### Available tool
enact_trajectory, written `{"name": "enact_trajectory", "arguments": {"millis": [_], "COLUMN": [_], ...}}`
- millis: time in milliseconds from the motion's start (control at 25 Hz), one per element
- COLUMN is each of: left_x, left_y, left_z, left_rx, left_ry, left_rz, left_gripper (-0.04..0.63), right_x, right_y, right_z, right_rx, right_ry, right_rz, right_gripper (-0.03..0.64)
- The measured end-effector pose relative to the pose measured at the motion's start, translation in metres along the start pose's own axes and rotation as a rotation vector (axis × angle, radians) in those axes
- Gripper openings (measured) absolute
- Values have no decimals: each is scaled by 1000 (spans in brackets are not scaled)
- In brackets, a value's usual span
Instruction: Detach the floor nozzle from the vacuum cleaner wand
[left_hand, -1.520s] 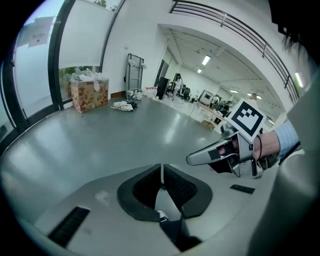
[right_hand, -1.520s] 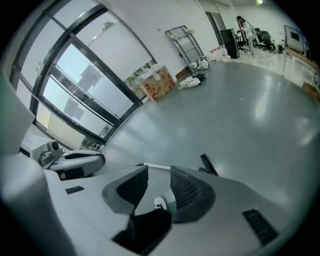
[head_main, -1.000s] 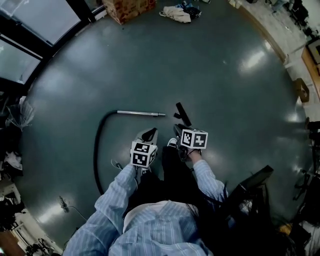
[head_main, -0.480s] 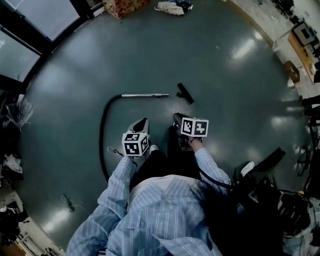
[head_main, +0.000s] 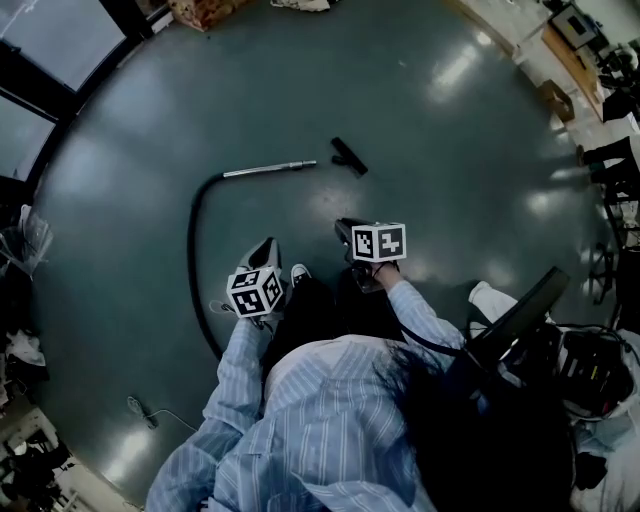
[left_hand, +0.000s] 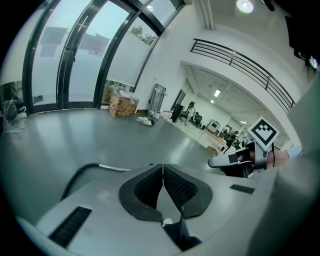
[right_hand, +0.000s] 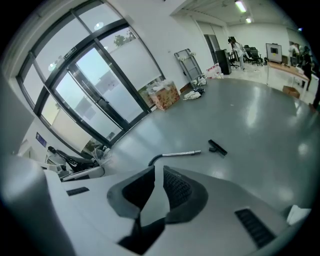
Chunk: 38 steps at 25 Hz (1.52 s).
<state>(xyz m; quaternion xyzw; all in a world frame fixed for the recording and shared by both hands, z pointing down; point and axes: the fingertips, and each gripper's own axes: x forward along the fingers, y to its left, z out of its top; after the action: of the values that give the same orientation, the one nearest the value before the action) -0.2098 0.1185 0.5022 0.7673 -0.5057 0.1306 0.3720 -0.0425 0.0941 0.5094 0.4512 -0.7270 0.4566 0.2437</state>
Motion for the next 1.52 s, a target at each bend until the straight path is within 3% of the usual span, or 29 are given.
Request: {"name": "enact_trajectory", "arguments": {"millis": [400,560,800,960,1240,1520], "left_x": [-65,-46,-53,-43,-92,-123], "left_y": [-37,-82,-163,-199,-207,-220], "left_z": [-30,-63,-130,-174,-182,-175], "left_rx": [28,9,-92,-77,-113,-25], "left_ry": [-39,-78,-153,-162,-167,-179], "left_rz": [17,63,95,118,152,91], "left_gripper": [8,8,8,8,8,8], "right_x": [-79,-102,-153,-159,-182,-193], "right_y": [-7,-67,-133,-176,-154,-112], "right_z": [-65,-98,-167,-202,-215,-235], "right_rx": [-55,-41,-58,-90,-113,-170], "right_ry": [-37,-45,-31,-22,-10,-12], "right_rz": [-23,-1,10,31,46,70], "right_gripper": [58,58,58,58,58,58]}}
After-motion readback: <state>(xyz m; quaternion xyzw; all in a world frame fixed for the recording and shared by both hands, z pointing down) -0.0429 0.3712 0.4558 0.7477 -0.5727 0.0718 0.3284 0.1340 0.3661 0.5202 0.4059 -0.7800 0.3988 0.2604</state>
